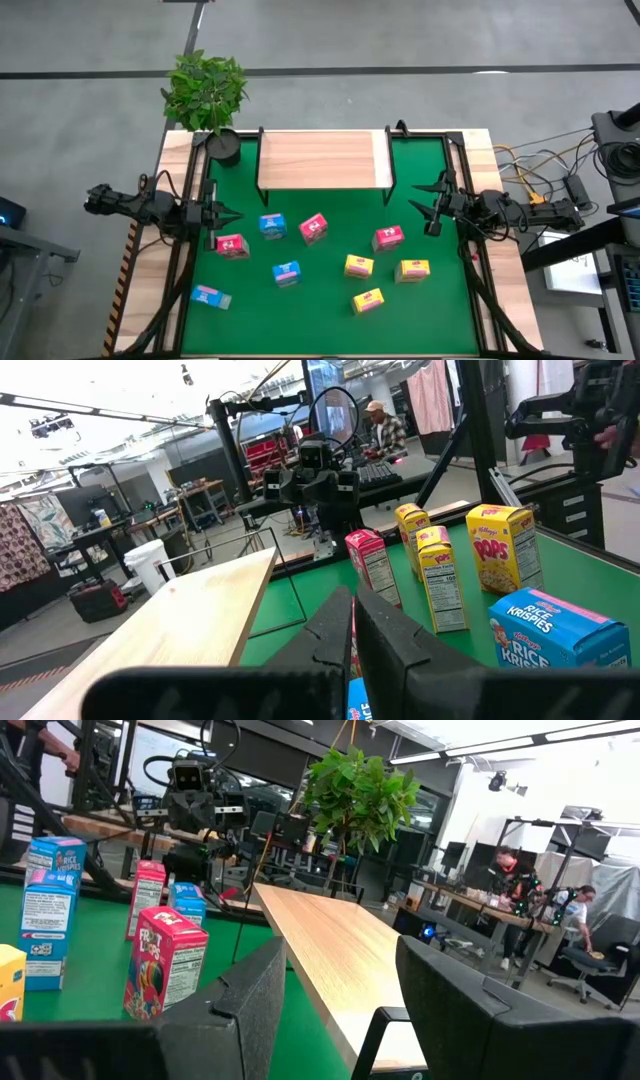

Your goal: Stack cereal on shelf

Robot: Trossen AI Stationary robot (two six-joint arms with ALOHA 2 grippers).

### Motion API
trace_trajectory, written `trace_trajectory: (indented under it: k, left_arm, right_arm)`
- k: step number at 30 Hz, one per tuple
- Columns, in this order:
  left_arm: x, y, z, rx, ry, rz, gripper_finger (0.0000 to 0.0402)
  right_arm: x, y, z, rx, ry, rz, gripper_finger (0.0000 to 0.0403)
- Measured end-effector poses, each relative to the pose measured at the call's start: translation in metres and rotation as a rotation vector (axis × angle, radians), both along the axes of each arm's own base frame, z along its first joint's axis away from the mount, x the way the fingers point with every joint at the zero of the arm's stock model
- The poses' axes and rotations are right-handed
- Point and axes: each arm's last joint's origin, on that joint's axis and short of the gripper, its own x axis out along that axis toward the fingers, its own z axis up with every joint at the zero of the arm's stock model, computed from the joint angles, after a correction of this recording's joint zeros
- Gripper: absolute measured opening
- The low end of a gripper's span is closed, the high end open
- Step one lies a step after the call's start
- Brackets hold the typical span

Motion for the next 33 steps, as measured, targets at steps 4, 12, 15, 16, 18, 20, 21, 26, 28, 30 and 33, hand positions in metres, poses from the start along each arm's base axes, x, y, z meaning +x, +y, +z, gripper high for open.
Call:
trace_trajectory:
  k: [4, 12, 15, 16, 18, 20, 21, 26, 28, 30, 33]
  left_arm:
    - [0.000, 0.000, 0.000, 0.000, 0.000, 0.000, 0.0000]
    - [0.000, 0.000, 0.000, 0.000, -0.001, 0.000, 0.0000]
    - [0.000, 0.000, 0.005, -0.022, -0.055, -0.005, 0.0000]
    - [-0.001, 0.000, 0.009, -0.045, -0.090, -0.014, 0.0000]
    - [-0.002, 0.000, 0.017, -0.109, -0.169, -0.025, 0.0000]
    - [-0.004, 0.001, 0.026, -0.164, -0.264, -0.033, 0.0000]
    - [-0.006, 0.001, 0.030, -0.182, -0.312, -0.036, 0.0000]
    - [-0.016, 0.004, 0.050, -0.244, -0.543, -0.047, 0.0000]
    - [-0.020, 0.005, 0.055, -0.276, -0.606, -0.056, 0.0000]
    - [-0.024, 0.006, 0.060, -0.296, -0.664, -0.061, 0.0000]
    - [-0.026, 0.007, 0.064, -0.312, -0.715, -0.062, 0.0000]
  right_arm:
    - [0.000, 0.000, 0.000, 0.000, 0.000, 0.000, 0.0183]
    - [0.000, 0.000, 0.003, 0.243, -0.094, 0.058, 0.0183]
    - [-0.001, 0.000, 0.008, 0.370, -0.175, 0.088, 0.0183]
    - [-0.002, 0.000, 0.010, 0.376, -0.194, 0.092, 0.0183]
    - [-0.003, 0.000, 0.013, 0.356, -0.214, 0.092, 0.0183]
    - [-0.002, 0.000, 0.018, 0.330, -0.200, 0.086, 0.0183]
    - [-0.003, 0.000, 0.022, 0.330, -0.206, 0.083, 0.0183]
    - [-0.001, 0.000, 0.043, 0.369, -0.219, 0.078, 0.0183]
    - [0.002, 0.000, 0.050, 0.394, -0.213, 0.081, 0.0183]
    - [0.005, 0.000, 0.055, 0.415, -0.202, 0.081, 0.0183]
    - [0.011, 0.000, 0.058, 0.427, -0.175, 0.076, 0.0183]
